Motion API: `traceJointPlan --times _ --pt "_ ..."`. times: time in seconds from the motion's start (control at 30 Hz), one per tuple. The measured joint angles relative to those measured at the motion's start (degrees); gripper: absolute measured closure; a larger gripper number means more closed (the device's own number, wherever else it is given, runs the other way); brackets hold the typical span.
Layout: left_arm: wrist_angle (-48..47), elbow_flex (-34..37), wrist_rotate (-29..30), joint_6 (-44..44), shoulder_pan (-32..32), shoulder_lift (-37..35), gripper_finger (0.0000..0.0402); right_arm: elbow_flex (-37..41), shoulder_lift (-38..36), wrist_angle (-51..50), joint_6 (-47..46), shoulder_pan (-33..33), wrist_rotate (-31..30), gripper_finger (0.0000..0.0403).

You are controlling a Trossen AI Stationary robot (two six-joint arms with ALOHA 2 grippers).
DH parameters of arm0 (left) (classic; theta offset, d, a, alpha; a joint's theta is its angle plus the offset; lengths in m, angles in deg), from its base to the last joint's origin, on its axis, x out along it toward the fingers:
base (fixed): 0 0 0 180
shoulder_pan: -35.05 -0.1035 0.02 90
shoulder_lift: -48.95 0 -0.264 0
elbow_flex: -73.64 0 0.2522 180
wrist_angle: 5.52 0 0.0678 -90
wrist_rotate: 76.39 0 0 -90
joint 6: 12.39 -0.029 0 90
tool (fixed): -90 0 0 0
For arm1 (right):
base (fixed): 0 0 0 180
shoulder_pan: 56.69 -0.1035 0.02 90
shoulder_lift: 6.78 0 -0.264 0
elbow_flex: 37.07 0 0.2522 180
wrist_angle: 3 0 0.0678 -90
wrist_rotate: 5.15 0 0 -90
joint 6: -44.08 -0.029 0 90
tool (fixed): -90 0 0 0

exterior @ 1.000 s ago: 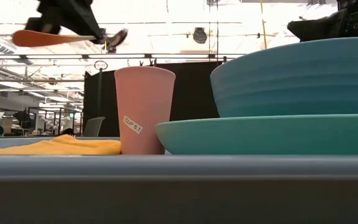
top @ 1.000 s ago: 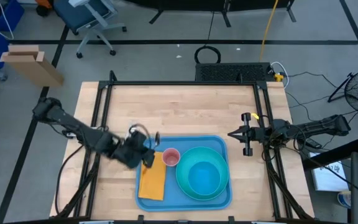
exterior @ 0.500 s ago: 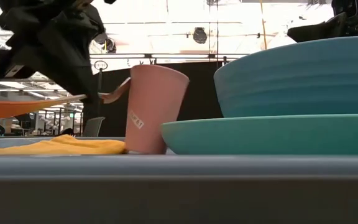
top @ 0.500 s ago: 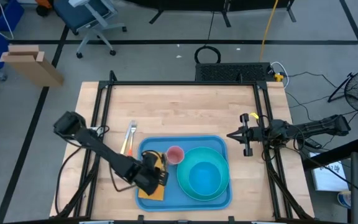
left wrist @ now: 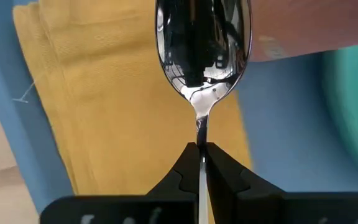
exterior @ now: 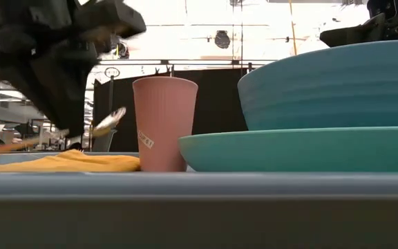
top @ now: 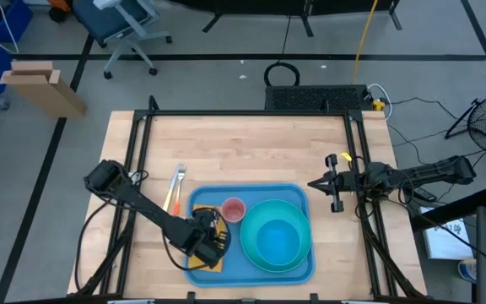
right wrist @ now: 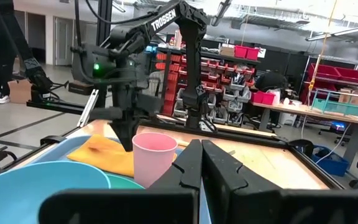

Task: Set up tray
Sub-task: Put the orange spoon on top of the yellow table napkin on the blue serving tray, then put the orange fork to the left of the orange spoon on top of the yellow table napkin on the blue serving tray

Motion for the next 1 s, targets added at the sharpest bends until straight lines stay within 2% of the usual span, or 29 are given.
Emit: traceJointPlan --times 0.27,0.53,0.8,1.0 --pt "1.5 0.4 -3.1 -1.2 -1.6 3.4 0.0393 0.0 0.0 0.0 0.2 0.0 0.0 0.0403" --pt "1.3 0.4 -3.0 -1.6 -2.0 3.4 0.0370 0.0 0.0 0.0 0.2 0.0 0.0 0.0403" --pt "1.2 0.4 -3.2 -2.4 -1.9 3.4 0.0311 0.0 0.0 0.0 0.2 0.0 0.0 0.0403" --pt "-1.0 -2.1 -4.7 -10.2 -1.9 1.2 0.0269 0.0 0.0 0.0 0.2 0.0 0.0 0.0403"
